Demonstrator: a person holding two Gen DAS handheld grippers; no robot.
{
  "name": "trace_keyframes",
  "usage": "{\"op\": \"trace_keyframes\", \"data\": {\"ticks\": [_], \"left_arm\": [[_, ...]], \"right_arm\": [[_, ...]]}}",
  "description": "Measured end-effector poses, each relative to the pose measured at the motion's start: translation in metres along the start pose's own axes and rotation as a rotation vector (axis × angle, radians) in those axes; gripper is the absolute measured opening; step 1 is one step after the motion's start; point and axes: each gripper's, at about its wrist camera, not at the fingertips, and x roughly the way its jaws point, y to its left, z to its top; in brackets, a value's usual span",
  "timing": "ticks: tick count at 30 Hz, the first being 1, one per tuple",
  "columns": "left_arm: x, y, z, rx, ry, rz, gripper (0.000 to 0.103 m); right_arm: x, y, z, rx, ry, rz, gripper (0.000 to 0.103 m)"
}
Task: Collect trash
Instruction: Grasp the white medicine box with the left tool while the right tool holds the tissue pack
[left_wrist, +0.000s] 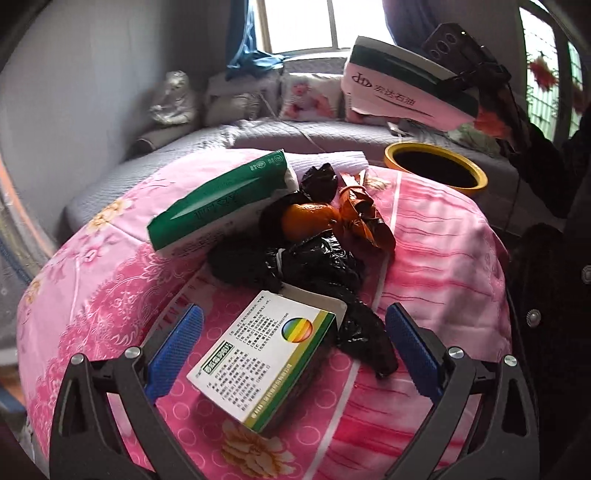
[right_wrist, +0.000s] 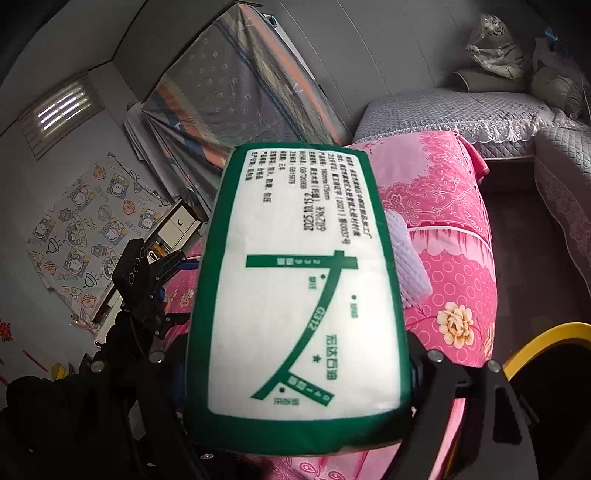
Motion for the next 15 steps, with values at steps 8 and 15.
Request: {"op": "trace_keyframes", "data": {"ticks": [8, 15], "left_arm": [[0.034, 0.024, -0.01, 0.045, 0.114, -0.11, 0.094], [0.054, 0.033, -0.017, 0.055, 0.191, -0.185, 0.083]], "right_arm": [[0.018, 0.008, 0.007, 0.01, 0.046, -0.044, 0.079], [0.029, 0.016, 0.013, 0.005, 0.069, -0.046, 0.079]]}}
